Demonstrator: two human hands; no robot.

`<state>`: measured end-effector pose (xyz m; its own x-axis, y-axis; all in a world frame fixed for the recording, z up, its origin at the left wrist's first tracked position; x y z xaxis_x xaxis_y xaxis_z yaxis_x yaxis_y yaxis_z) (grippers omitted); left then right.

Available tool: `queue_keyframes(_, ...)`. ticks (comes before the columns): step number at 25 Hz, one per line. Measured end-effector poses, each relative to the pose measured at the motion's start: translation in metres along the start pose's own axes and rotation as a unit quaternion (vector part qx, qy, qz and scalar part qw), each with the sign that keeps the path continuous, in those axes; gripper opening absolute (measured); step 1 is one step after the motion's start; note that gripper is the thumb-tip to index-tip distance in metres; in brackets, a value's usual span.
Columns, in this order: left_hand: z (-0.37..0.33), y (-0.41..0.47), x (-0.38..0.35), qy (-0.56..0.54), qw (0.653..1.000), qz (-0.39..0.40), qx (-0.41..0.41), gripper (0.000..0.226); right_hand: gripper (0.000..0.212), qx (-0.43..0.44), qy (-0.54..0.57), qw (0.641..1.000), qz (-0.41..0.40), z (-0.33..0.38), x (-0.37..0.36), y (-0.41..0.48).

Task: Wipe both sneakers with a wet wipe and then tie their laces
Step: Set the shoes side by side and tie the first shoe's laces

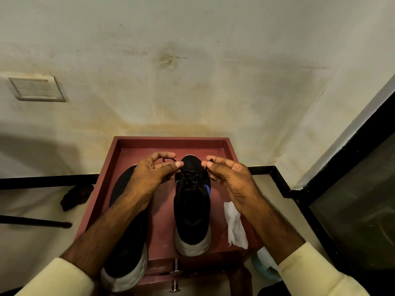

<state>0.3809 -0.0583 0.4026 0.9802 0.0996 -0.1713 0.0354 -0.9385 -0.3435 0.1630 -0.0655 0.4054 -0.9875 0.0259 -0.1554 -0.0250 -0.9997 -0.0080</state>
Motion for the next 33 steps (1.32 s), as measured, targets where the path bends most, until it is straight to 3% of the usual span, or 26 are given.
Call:
queue_keyframes(8,-0.005,-0.005,-0.008,0.034,0.999,0.024,-0.011,0.020,0.020,0.006,0.016,1.000,0.021,-0.001,-0.011,-0.003)
queue_keyframes(13,-0.007,-0.002,-0.002,0.036,0.999,0.023,-0.005,0.018,0.025,0.047,0.026,0.999,-0.012,0.005,-0.009,0.000)
queue_keyframes(15,-0.012,-0.003,0.003,0.128,0.991,0.024,-0.014,0.014,0.023,0.052,0.024,0.998,-0.010,0.005,-0.009,0.001)
queue_keyframes(16,-0.014,-0.002,0.006,0.241,0.970,0.013,-0.033,0.014,0.021,0.054,0.024,0.998,-0.004,0.005,-0.010,0.001)
queue_keyframes(19,-0.012,-0.004,0.011,0.531,0.840,-0.061,-0.093,0.019,0.020,0.060,0.036,0.997,0.035,0.002,-0.014,0.003)
queue_keyframes(21,-0.008,-0.007,0.004,0.575,0.799,-0.083,-0.157,0.022,0.021,0.068,0.033,0.995,0.063,0.002,-0.019,0.003)
queue_keyframes(25,0.002,-0.008,-0.032,0.618,0.758,-0.009,-0.211,0.025,0.021,0.089,0.013,0.993,0.083,0.000,-0.026,0.003)
queue_keyframes(27,-0.001,-0.006,-0.038,0.610,0.766,-0.014,-0.204,0.018,0.022,0.092,0.011,0.993,0.080,0.001,-0.027,0.004)
queue_keyframes(30,-0.004,0.000,-0.031,0.519,0.841,-0.014,-0.151,0.012,0.022,0.081,0.010,0.995,0.061,0.001,-0.020,0.008)
queue_keyframes(33,-0.007,0.002,-0.019,0.465,0.877,-0.036,-0.118,0.012,0.022,0.063,-0.022,0.996,0.051,-0.003,-0.014,0.011)
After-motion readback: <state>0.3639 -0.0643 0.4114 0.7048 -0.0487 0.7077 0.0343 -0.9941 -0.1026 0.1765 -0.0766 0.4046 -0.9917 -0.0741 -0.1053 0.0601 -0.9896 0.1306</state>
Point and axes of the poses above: each hand's wrist, its own y-axis towards the middle knuckle, its own x-axis out of the back of the hand, z = x × y, the point moved 5 cm from there along y, towards the middle knuckle, and after that the axes turned 11 degrees about x, right-handed, at the moved point
